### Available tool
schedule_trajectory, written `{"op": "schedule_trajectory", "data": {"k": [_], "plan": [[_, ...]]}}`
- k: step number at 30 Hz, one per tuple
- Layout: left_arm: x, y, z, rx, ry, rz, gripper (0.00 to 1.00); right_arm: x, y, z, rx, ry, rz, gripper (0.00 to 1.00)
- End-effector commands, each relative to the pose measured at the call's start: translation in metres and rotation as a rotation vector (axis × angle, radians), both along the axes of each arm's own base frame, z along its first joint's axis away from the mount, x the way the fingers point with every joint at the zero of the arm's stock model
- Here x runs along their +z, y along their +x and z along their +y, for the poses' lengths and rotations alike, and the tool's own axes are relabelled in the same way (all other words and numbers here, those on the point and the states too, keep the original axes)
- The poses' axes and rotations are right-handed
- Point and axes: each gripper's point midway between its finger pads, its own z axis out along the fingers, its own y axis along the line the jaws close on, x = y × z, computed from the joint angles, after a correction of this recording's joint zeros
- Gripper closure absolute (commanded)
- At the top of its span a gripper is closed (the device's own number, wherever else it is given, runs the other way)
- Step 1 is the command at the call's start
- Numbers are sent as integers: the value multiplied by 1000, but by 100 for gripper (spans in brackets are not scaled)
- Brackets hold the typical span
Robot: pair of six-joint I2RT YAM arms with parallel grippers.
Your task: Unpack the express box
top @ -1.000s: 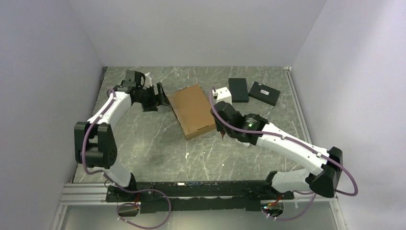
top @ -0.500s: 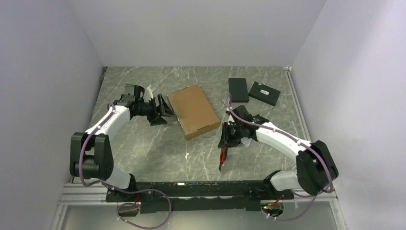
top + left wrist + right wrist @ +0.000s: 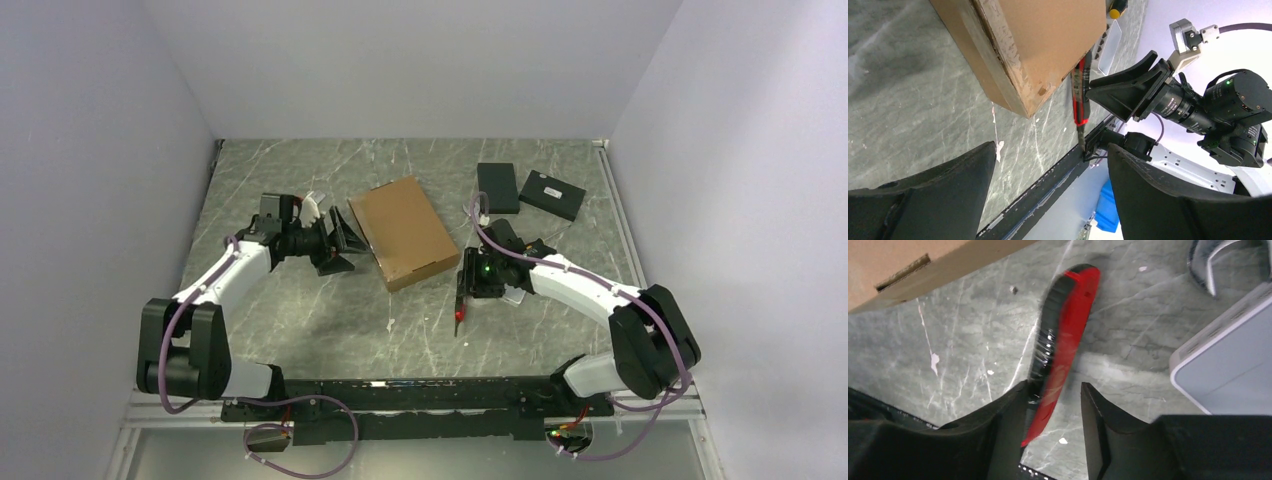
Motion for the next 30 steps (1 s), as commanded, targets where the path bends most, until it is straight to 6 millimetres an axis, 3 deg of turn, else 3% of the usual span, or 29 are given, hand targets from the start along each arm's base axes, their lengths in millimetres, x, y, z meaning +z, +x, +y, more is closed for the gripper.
{"op": "schedule_trajectory", "data": {"k": [1,6,8,12,17,20,23,30], "plan": [[22,6,-2,7,-25,-87,13,4,15,-15,-54,-93,-79,51],[21,9,-1,27,-14,-89,12,37,39,-24,-86,-172,-182,42],[20,10,-3,40,-39,-88,12,56,52,-23,-84,-188,-231,20],[15,11,-6,67,-87,-67,13,94,87,-3,-34,-143,-351,17],[14,16,-10,113,-163,-68,12,112,136,37,37,45,-337,24],[12,17,-13,128,-211,-54,12,112,161,54,57,122,-326,25],[4,18,-13,133,-207,-31,12,97,179,61,77,170,-253,27],[-17,19,-6,150,-125,-11,12,65,195,54,69,285,-156,40]]}}
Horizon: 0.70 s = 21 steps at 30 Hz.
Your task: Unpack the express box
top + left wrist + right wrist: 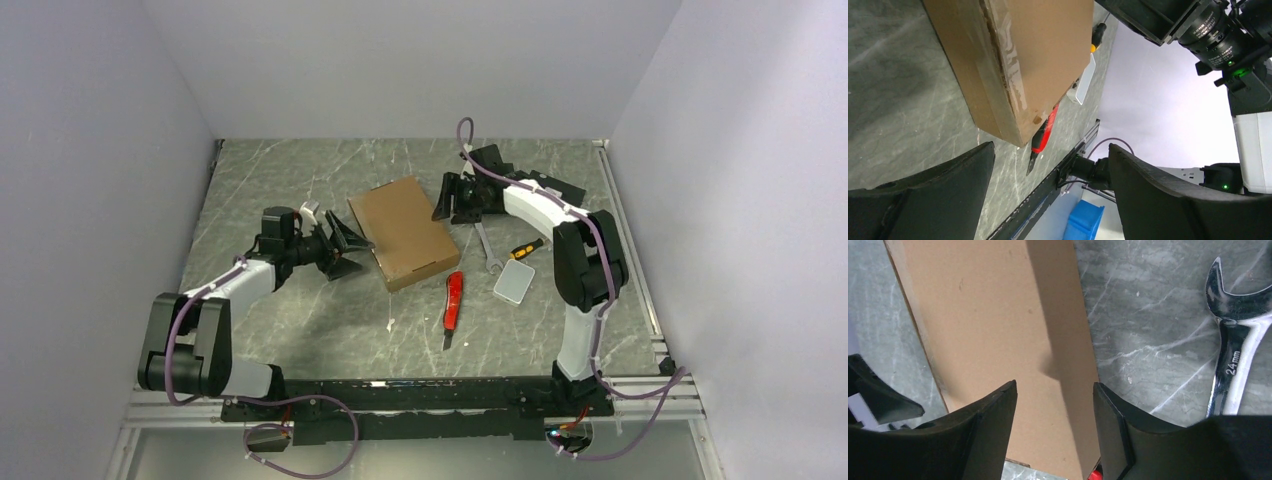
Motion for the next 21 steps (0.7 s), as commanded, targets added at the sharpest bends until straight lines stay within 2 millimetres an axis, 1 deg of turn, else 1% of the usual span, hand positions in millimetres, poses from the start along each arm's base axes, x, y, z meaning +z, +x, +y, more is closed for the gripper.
{"op": "schedule_trajectory", "data": {"k": [1,4,10,17,21], "plan": [[-5,6,2,2,40,-30,12,20,12,5,42,168,-22,41],[-11,7,2,1,45,-23,11,9,7,4,51,208,22,46],[-23,12,1,-4,49,-3,11,-6,5,5,53,227,50,47],[-31,16,1,-2,51,2,11,-23,3,3,51,221,75,51],[-34,17,-2,-16,33,8,11,-31,2,-3,31,226,92,65]]}}
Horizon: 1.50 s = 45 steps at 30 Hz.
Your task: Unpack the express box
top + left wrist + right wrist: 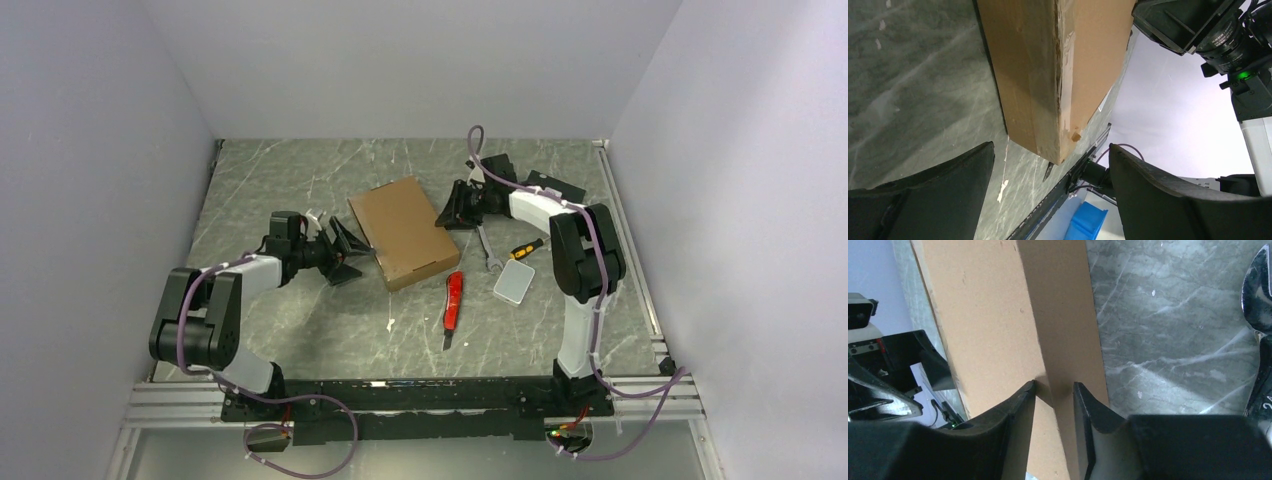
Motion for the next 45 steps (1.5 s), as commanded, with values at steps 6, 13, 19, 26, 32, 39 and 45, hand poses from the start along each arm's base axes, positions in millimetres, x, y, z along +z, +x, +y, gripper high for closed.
{"op": "schedule_trajectory", "data": {"k": [6,13,19,26,32,39,45], "plan": [[-5,14,-8,-34,-11,-50,10,-16,1,-20,-56,61,29,85],[-8,24,-21,-57,-24,-78,7,-32,-1,-35,-87,55,61,86],[-19,31,-32,-50,-5,-65,8,-45,0,-49,-125,25,86,89],[-22,39,-38,-28,54,-79,8,-66,-7,-63,-169,42,146,92],[-22,47,-52,-52,55,-106,9,-77,-6,-78,-209,19,162,93],[-12,54,-71,-75,-14,-144,10,-80,-6,-82,-215,27,166,93],[10,61,-91,-92,-79,-223,15,-83,-5,-83,-216,19,164,93]]}}
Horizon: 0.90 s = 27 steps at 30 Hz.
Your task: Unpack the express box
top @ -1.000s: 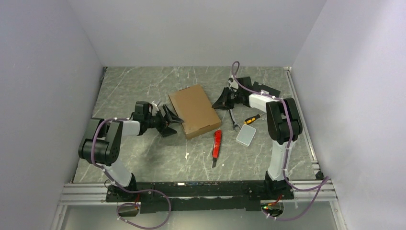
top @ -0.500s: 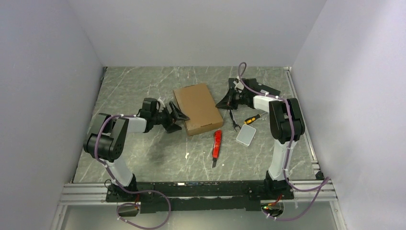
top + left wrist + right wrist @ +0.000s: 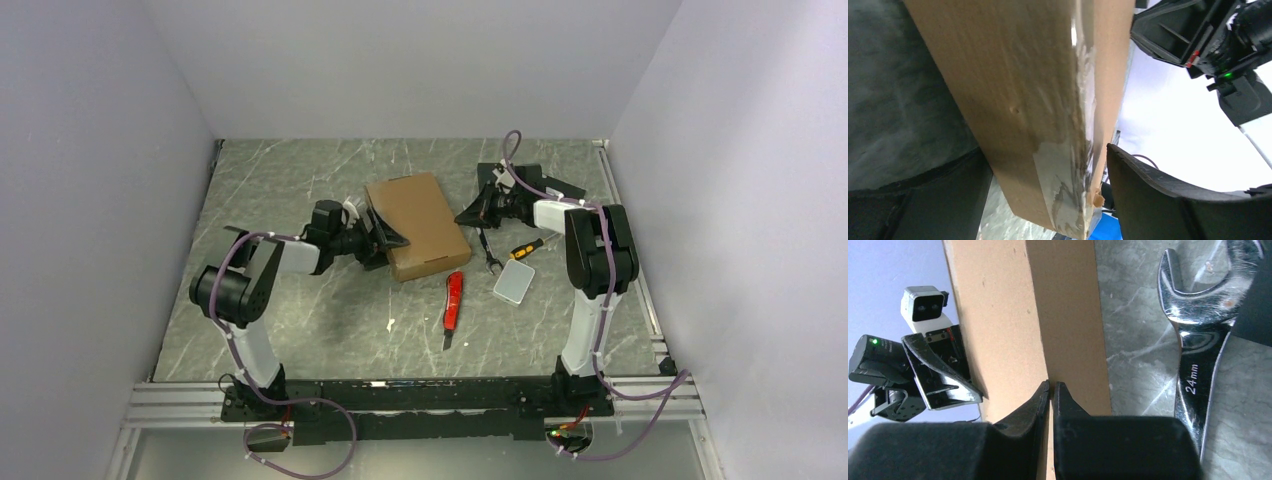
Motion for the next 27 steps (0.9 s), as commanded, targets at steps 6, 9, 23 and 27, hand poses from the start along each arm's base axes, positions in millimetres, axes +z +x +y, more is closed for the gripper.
{"op": "schedule_trajectory", "data": {"k": [6,9,23,27], "plan": [[59,22,-16,17,-74,-178,22,-78,-18,-36,-102,-201,146,93],[63,19,-7,44,21,-156,28,-70,-22,-25,-78,-189,125,91],[107,-17,45,-27,420,-209,35,-14,-30,27,30,-240,-47,56],[118,-27,50,-93,469,-217,36,3,-30,18,12,-291,-91,39]]}}
